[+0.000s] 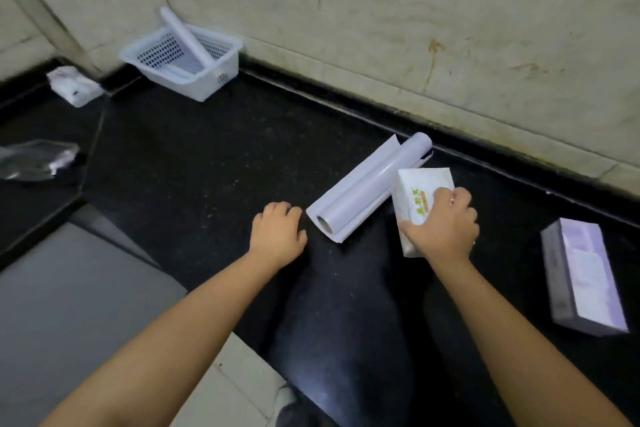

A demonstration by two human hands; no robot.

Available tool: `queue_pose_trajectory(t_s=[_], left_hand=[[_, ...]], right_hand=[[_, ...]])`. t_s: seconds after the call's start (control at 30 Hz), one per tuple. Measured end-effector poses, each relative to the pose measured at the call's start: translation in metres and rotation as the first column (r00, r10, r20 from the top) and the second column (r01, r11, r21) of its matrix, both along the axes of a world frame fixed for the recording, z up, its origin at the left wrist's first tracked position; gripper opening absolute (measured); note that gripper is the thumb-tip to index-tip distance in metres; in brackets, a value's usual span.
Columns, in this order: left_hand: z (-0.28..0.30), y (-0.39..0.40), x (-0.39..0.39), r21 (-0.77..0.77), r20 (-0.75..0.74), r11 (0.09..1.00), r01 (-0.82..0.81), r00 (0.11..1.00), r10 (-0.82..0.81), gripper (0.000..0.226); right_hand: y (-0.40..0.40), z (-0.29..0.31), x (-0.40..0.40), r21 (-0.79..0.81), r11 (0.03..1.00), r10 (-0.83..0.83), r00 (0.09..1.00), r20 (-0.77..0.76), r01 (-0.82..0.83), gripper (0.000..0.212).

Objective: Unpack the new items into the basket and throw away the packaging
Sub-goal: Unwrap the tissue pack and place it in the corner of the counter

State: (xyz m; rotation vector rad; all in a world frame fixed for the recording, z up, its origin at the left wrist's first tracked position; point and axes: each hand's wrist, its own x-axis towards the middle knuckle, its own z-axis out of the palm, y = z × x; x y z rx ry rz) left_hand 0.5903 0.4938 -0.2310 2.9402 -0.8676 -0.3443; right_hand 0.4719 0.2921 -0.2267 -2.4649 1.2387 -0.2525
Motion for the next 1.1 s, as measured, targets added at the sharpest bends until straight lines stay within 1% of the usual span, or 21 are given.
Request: queue_pose_trajectory(t_s=[0.1,0.2,0.3,0.4,0.5,0.6,0.73,0.9,1.1], left_hand=[[0.005,0.034,0.020,0.038,0.036,0.999,-0.038,0.999,0.036,0.048],[0.011,0.078,0.042,0.033,0.049,0.994,-0.100,0.994,0.099,0.050],[0.017,0.137,0.065,0.032,0.050,0.984,-0.176,0.983,0.174,0.051],[0.027,0.213,0.096,0.034,0.066,0.971,-0.237,0.970,0.235,0.048],[0.038,0.299,0.131,0.041,0.102,0.947,-0.318,0.944,0.313,0.046],[0.050,0.378,0.162,0.046,0.151,0.902,-0.429,0.896,0.418,0.044],[0.055,0.454,0.189,0.061,0.160,0.860,-0.507,0.855,0.493,0.044],[0.046,0.500,0.227,0.064,0.117,0.845,-0.531,0.845,0.522,0.045],[0.038,0.501,0.300,0.063,0.059,0.859,-0.509,0.861,0.506,0.046]], right_hand=[[0.041,0.020,0.021,-0.056,0.978,0.202,0.979,0.002,-0.202,0.066],[0.093,0.034,0.056,-0.076,0.923,0.377,0.926,-0.001,-0.376,0.064],[0.154,0.039,0.100,-0.051,0.870,0.491,0.871,-0.022,-0.491,0.061],[0.224,0.043,0.149,-0.047,0.818,0.572,0.820,-0.033,-0.573,0.061],[0.298,0.050,0.197,-0.039,0.767,0.641,0.768,-0.020,-0.641,0.062],[0.365,0.058,0.242,-0.065,0.718,0.695,0.719,0.012,-0.693,0.061],[0.430,0.062,0.290,-0.073,0.675,0.737,0.674,0.044,-0.734,0.058],[0.466,0.060,0.348,-0.079,0.649,0.760,0.649,0.027,-0.757,0.060],[0.469,0.059,0.433,-0.060,0.660,0.751,0.659,0.032,-0.749,0.065]])
